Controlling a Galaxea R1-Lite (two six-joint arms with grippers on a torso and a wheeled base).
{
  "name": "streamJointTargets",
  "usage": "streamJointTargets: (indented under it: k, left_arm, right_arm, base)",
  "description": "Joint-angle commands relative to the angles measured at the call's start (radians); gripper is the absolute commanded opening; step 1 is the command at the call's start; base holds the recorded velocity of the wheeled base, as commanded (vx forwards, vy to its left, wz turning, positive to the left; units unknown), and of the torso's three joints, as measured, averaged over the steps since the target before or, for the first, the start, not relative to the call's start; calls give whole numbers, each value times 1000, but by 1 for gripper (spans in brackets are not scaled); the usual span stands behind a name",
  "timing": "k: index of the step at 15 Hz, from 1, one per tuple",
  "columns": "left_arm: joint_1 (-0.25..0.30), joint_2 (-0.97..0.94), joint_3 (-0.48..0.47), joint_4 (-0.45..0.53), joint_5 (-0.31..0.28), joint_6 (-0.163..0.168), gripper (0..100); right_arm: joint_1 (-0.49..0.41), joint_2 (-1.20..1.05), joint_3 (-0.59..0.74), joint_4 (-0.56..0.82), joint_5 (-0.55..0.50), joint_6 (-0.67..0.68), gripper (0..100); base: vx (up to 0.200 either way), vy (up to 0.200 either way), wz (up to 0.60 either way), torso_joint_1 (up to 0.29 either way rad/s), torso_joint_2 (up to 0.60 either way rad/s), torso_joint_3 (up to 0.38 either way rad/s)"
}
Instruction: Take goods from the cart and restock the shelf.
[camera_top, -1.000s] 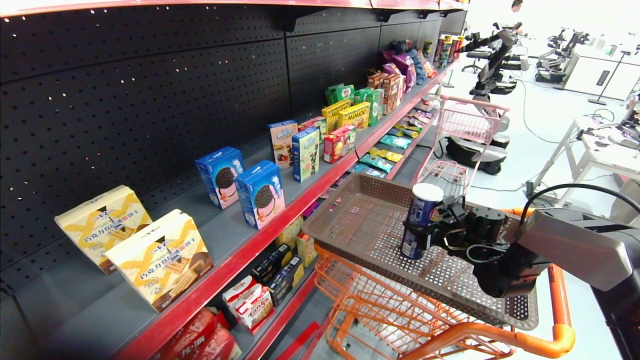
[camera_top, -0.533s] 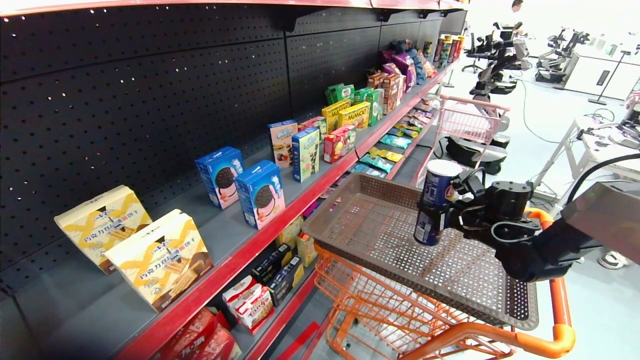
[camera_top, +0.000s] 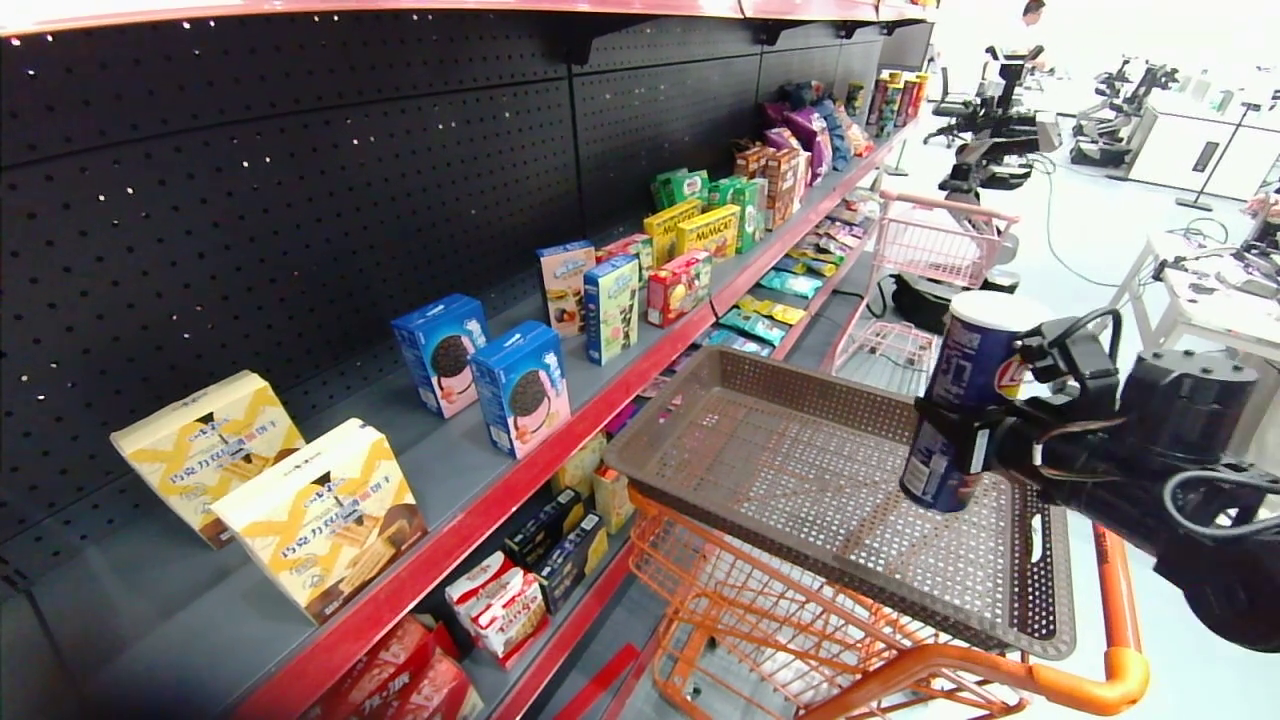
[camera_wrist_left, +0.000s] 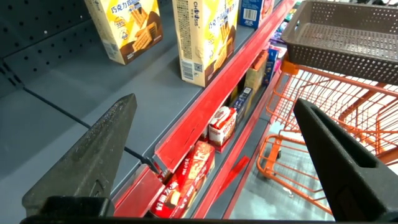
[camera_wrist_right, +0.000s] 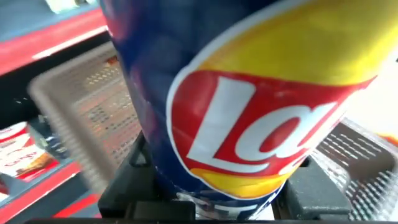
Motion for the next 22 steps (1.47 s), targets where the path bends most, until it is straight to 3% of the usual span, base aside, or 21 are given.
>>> streamJointTargets:
  k: [1, 3, 4, 6, 18, 22]
  left_arm:
    - [0, 0, 0, 0, -1, 0, 100]
    - [0, 0, 0, 0, -1, 0, 100]
    - [0, 0, 0, 0, 1, 0, 100]
    - [0, 0, 0, 0, 1, 0, 100]
    - [0, 0, 0, 0, -1, 0, 100]
    - [0, 0, 0, 0, 1, -1, 100]
  right_arm:
    - [15, -168, 109, -16, -14, -1, 0]
    - [9, -216, 133, -18, -99, -31, 0]
    - [26, -245, 155, 28, -314, -100, 0]
    - [32, -256, 160, 25, -305, -97, 0]
    - [49, -253, 150, 37, -299, -89, 0]
    - [61, -279, 158, 45, -294, -77, 0]
  base:
    - [0, 0, 0, 0, 0, 0]
    - [0, 0, 0, 0, 0, 0]
    - [0, 0, 0, 0, 0, 0]
    - [0, 0, 0, 0, 0, 0]
    - [0, 0, 600, 4, 2, 4]
    - [0, 0, 0, 0, 0, 0]
